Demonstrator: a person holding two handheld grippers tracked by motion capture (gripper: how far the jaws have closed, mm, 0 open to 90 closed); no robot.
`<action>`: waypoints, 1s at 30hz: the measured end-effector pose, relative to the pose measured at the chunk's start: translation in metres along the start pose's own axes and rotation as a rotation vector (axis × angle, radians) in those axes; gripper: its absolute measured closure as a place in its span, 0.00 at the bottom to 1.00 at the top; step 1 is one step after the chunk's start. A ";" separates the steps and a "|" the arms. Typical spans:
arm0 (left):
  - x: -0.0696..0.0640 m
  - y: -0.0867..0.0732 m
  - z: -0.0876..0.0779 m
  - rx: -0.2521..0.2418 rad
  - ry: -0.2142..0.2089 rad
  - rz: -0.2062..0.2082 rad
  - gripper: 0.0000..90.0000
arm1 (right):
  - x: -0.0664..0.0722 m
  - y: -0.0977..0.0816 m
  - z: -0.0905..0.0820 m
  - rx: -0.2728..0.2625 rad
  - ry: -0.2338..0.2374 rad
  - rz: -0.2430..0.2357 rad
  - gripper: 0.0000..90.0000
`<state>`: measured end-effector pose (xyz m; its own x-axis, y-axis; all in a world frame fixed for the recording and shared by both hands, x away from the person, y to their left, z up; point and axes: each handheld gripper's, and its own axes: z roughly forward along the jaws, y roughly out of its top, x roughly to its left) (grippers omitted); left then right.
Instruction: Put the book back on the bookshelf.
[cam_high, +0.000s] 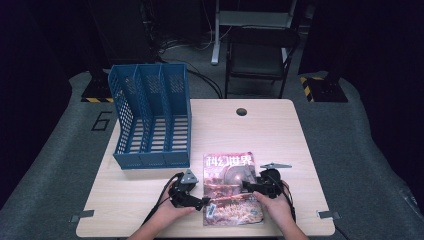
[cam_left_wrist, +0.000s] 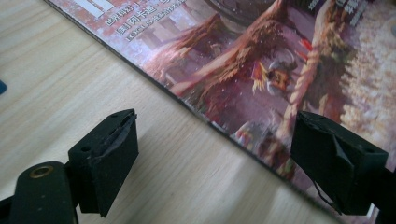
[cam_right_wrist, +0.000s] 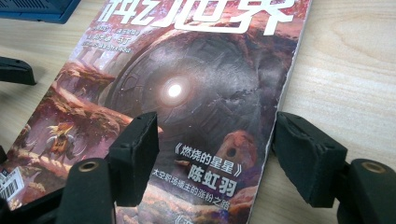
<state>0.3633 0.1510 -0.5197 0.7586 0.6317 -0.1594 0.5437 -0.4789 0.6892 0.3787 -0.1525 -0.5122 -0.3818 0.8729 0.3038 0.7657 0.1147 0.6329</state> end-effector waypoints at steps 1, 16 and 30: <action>-0.002 0.001 0.001 -0.001 -0.004 -0.024 0.17 | 0.001 -0.001 -0.001 0.006 0.002 0.005 0.35; -0.019 0.012 0.017 -0.015 0.060 0.000 0.20 | 0.002 -0.005 -0.003 -0.006 -0.004 -0.019 0.34; -0.023 0.003 0.019 -0.079 0.075 0.035 0.20 | 0.002 -0.002 -0.003 -0.002 0.006 0.038 0.32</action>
<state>0.3539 0.1231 -0.5277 0.7458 0.6610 -0.0828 0.4851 -0.4538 0.7474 0.3747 -0.1525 -0.5108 -0.3558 0.8736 0.3321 0.7787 0.0806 0.6222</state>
